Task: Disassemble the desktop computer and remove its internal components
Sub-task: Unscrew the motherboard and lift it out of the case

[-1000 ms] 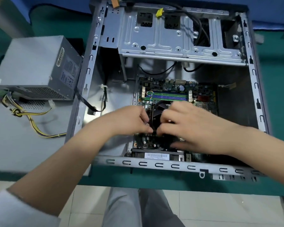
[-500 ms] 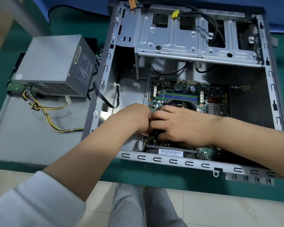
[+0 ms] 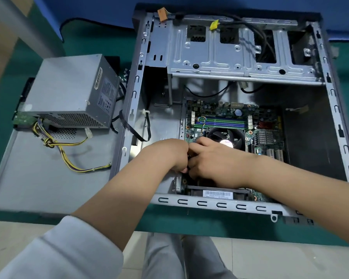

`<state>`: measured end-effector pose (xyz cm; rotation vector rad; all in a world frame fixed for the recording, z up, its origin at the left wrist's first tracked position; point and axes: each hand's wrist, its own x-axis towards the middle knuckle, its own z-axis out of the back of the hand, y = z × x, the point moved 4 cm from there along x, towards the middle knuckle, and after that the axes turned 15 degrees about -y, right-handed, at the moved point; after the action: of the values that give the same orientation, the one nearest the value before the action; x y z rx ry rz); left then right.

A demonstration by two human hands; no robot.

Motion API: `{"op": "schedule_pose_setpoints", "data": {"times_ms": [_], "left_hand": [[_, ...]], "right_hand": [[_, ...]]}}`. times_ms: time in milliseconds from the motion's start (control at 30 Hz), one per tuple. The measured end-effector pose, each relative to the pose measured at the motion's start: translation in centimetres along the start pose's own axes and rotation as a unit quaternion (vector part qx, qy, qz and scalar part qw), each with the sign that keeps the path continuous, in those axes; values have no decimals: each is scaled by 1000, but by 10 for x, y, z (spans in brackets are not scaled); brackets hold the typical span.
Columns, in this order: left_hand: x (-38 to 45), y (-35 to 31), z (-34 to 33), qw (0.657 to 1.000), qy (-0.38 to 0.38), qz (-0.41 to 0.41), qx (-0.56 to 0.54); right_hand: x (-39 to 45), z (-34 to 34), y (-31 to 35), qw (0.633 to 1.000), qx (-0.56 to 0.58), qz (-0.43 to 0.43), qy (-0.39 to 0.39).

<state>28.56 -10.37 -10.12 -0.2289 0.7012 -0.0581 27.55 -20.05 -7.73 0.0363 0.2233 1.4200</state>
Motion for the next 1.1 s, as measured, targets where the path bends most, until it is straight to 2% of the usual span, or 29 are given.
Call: {"op": "schedule_pose_setpoints", "data": {"times_ms": [133, 267, 367, 633, 767, 933, 1100], "left_hand": [[2, 2, -1, 1000, 12, 14, 8], [3, 2, -1, 999, 25, 24, 18], [3, 2, -1, 999, 20, 26, 5], [2, 3, -2, 999, 26, 30, -23], [4, 3, -3, 998, 28, 42, -44], [5, 4, -3, 998, 25, 42, -42], [4, 3, -4, 998, 27, 38, -48]], "right_hand": [[5, 0, 1, 1000, 6, -7, 16], [6, 1, 1, 1000, 7, -6, -4], [5, 0, -1, 1000, -18, -11, -10], [6, -2, -3, 1000, 13, -8, -2], [3, -2, -5, 999, 14, -39, -29], [5, -3, -4, 1000, -6, -24, 9], [4, -3, -4, 999, -5, -37, 0]]}}
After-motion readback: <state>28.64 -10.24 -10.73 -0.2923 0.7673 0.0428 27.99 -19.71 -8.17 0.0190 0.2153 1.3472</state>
